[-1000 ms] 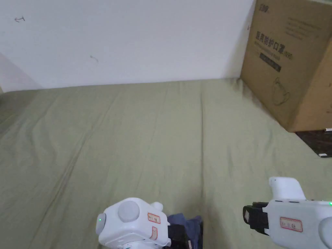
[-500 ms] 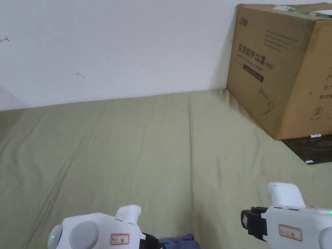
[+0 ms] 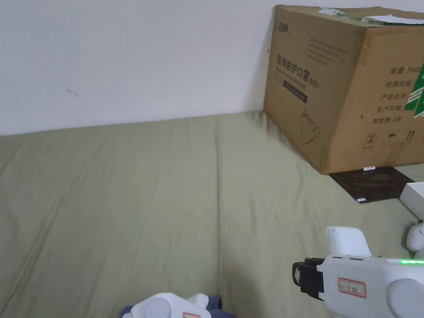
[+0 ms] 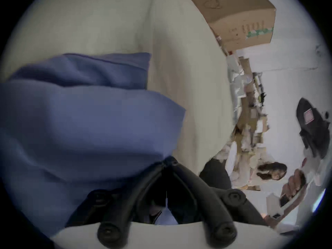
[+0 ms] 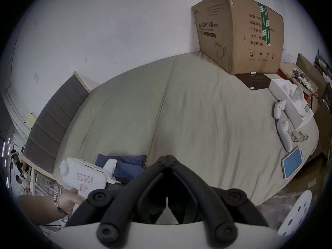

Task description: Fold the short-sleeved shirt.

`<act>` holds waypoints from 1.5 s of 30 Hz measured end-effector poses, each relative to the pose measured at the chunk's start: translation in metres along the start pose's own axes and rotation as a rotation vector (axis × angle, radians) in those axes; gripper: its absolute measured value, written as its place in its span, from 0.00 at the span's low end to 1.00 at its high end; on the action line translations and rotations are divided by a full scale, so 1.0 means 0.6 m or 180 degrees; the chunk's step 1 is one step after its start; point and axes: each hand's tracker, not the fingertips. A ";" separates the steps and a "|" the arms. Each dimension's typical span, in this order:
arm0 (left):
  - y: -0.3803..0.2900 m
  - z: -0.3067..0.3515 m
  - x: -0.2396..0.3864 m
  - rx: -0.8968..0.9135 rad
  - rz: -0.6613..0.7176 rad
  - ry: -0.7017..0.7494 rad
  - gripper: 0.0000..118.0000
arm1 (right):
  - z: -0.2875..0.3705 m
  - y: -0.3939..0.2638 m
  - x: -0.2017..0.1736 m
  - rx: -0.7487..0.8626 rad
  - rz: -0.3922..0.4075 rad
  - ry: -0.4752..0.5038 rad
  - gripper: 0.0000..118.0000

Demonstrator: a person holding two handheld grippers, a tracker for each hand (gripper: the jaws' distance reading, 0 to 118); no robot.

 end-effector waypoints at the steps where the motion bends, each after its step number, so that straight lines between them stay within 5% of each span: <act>1: -0.002 0.014 0.002 0.0041 -0.0026 -0.0118 0.01 | 0.001 0.000 0.000 0.0001 -0.0012 0.0009 0.00; 5: -0.013 0.134 0.044 0.0740 -0.0453 -0.0206 0.01 | 0.008 0.006 -0.010 0.0024 -0.0039 0.0090 0.00; 9: -0.038 0.308 0.093 0.1847 -0.1100 0.0373 0.01 | 0.028 0.026 -0.040 0.0270 0.0053 0.0222 0.00; 13: -0.079 0.440 0.116 0.2936 -0.1235 0.0694 0.01 | 0.060 0.051 -0.088 0.0718 0.0231 0.0296 0.00; 21: -0.155 0.506 0.124 0.4217 -0.1524 0.1738 0.01 | 0.084 0.065 -0.160 0.2123 0.0674 0.0151 0.00; 31: -0.164 0.455 0.132 0.4249 -0.1528 0.2207 0.01 | 0.039 0.045 -0.167 0.2141 0.0693 -0.0424 0.00; 38: -0.163 0.454 0.146 0.4293 -0.1527 0.2151 0.01 | 0.063 0.051 -0.137 0.2161 0.0489 -0.0467 0.00; 43: -0.170 0.466 0.135 0.4113 -0.1367 0.1894 0.01 | 0.061 0.049 -0.117 0.1869 0.0328 0.0007 0.00; 45: -0.175 0.468 0.112 0.3887 -0.1266 0.1768 0.01 | 0.026 0.044 -0.109 0.1207 0.0239 0.0336 0.00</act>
